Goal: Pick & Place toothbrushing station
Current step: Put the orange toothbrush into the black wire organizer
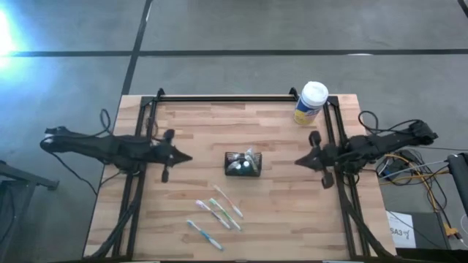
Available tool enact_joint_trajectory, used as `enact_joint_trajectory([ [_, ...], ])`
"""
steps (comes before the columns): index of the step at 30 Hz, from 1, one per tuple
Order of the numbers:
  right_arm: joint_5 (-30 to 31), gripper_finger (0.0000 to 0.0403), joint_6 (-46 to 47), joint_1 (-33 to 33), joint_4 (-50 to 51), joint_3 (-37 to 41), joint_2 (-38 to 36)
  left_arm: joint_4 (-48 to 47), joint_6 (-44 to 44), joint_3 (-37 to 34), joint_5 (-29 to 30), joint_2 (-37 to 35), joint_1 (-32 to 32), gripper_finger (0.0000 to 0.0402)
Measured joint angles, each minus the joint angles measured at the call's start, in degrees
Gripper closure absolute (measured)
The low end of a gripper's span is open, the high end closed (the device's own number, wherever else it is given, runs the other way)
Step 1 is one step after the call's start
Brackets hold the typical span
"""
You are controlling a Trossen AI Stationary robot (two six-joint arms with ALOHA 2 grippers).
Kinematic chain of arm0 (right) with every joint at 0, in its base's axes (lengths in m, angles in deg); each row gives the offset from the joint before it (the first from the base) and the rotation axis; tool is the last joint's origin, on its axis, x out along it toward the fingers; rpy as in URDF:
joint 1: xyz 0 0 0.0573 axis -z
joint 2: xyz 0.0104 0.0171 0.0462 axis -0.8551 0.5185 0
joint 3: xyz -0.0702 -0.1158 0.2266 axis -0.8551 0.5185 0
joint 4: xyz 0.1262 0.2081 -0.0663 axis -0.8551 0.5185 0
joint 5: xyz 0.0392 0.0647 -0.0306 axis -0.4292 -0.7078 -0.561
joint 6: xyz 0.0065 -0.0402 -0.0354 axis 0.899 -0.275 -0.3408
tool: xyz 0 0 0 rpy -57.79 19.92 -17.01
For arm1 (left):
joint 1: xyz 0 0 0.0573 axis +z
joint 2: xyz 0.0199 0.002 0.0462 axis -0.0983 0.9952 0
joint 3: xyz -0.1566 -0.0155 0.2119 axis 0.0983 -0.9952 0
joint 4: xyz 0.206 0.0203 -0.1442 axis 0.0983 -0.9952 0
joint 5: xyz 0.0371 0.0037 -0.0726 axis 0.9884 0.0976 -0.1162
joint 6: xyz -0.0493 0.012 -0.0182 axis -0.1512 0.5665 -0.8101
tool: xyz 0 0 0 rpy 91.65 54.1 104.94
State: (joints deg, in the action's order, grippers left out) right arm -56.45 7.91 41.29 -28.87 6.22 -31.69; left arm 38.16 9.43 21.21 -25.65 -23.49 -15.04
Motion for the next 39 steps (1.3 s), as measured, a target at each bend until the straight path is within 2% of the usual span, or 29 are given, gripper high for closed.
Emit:
enact_joint_trajectory([
  [6, 0.5, 0.0394, 2.5, 3.4, -0.4, 8.2, -10.6, 0.4, 1.9, -4.6, 0.1, -7.1, 1.1, 0.0399],
  [12, -0.1, 0.0394, 4.3, 4.3, -1.7, 14.6, -17.5, 8.0, 1.6, -12.3, -2.3, -11.9, 1.1, 0.0400],
  [18, -0.3, 0.0394, 5.7, 4.3, -2.2, 17.6, -20.7, 12.5, -1.6, -19.5, -2.7, -17.0, 1.1, 0.0400],
  [26, -0.2, 0.0394, 5.1, 4.2, -4.4, 18.6, -21.0, 12.3, -3.3, -24.4, -2.7, -23.4, 1.1, 0.0398],
  [30, 2.9, 0.0394, 7.3, 4.2, -4.4, 16.8, -18.1, 11.3, -4.7, -25.0, -2.6, -25.0, 1.1, 0.0399],
  [33, 4.0, 0.0394, 10.1, 3.8, -4.4, 13.6, -12.5, 11.6, -5.8, -25.2, -2.5, -25.5, 1.1, 0.0395],
  [39, 6.9, 0.0394, 12.9, -1.1, -4.2, 2.8, 8.2, 11.6, -5.7, -25.3, -2.5, -25.5, 1.1, 0.0395],
])
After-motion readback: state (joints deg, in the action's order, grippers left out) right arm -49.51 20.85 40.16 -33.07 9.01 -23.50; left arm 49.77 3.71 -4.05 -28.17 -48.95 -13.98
